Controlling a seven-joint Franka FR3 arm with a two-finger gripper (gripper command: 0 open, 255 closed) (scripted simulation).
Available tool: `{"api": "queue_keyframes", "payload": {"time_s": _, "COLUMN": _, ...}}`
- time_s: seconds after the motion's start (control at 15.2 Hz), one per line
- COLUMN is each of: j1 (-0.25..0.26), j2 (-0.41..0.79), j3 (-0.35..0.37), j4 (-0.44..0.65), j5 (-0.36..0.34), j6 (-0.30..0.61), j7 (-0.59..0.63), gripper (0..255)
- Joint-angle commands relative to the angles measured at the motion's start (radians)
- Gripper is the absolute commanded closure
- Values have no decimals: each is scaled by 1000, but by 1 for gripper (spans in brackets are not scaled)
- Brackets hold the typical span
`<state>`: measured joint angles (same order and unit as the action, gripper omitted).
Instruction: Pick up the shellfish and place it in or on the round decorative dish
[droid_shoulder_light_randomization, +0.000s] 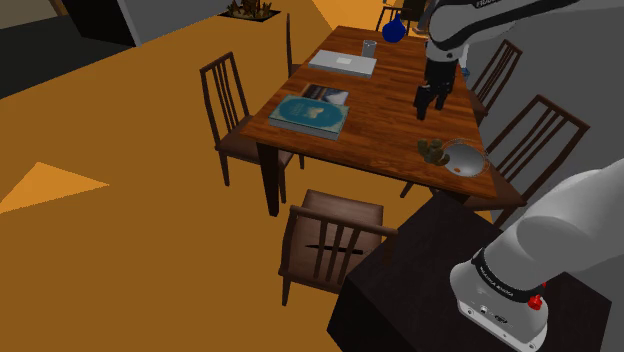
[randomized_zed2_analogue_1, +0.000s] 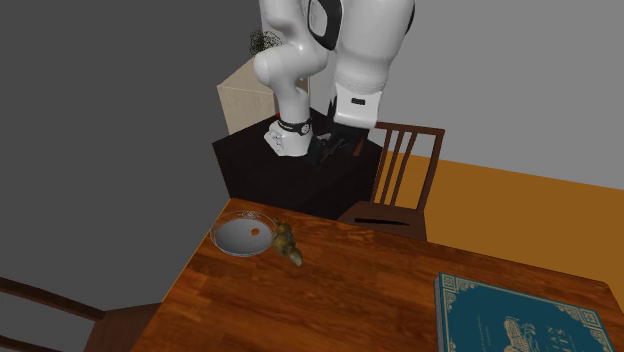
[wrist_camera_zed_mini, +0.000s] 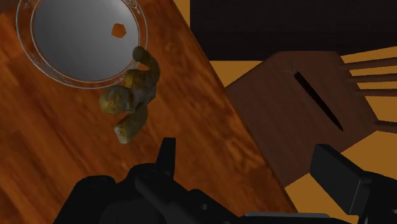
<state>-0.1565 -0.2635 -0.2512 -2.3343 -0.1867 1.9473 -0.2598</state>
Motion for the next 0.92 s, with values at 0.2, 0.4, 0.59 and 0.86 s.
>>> {"api": "queue_keyframes", "payload": {"time_s": 0.2, "j1": -31, "j2": 161, "j3": -49, "j4": 72, "j5": -1, "j6": 94, "j7": -30, "gripper": 0}}
{"api": "queue_keyframes", "payload": {"time_s": 0.4, "j1": -52, "j2": 264, "j3": -76, "j4": 133, "j5": 12, "j6": 139, "j7": -55, "gripper": 0}}
{"api": "queue_keyframes", "payload": {"time_s": 0.59, "j1": -77, "j2": 369, "j3": -97, "j4": 203, "j5": 32, "j6": 176, "j7": -83, "gripper": 0}}
{"api": "queue_keyframes", "payload": {"time_s": 0.86, "j1": -102, "j2": 459, "j3": -109, "j4": 258, "j5": 54, "j6": 212, "j7": -105, "gripper": 0}}
